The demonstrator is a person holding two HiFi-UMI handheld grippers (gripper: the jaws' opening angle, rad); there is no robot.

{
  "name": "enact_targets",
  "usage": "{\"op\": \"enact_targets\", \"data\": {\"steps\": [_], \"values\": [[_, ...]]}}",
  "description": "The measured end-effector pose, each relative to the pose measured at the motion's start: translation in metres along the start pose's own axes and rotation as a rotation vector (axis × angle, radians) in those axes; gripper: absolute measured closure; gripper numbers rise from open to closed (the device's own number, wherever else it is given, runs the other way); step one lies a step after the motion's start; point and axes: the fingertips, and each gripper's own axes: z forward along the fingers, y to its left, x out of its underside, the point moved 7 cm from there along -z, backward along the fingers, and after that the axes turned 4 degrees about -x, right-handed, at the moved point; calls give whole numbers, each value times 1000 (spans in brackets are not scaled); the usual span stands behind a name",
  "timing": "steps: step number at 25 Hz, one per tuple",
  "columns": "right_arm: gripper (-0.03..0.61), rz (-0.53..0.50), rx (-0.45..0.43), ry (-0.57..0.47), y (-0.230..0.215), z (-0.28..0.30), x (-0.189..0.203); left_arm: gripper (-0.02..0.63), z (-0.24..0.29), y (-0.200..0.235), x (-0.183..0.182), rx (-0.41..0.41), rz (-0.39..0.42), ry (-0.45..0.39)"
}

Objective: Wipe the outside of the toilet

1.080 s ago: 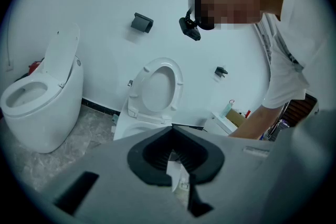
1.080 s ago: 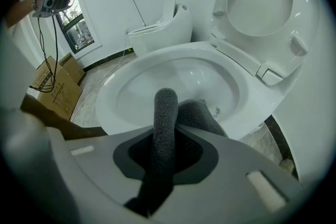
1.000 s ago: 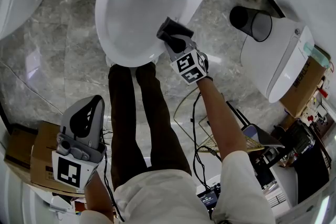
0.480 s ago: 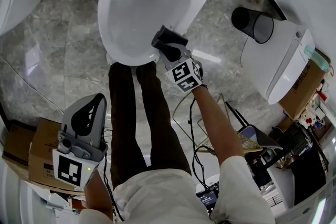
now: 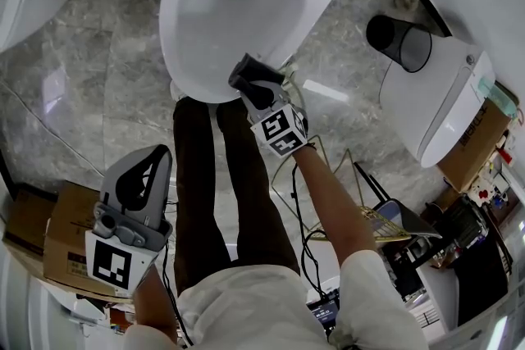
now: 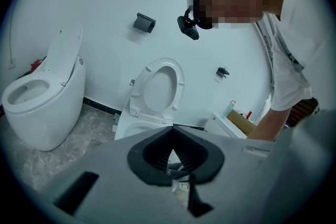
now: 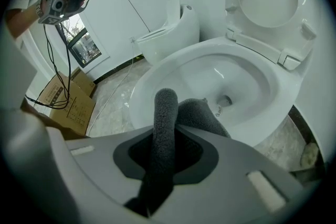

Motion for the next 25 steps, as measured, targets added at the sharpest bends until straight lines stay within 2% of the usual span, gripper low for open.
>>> {"op": "enact_targets", "data": {"steps": [12,25], "values": [[514,20,-83,-5,30,14,-3,615,0,-1,1,-7,-6,-4],[514,-11,-165,26,54,33,-20,615,-6,8,5,-25,-25,-11]]}}
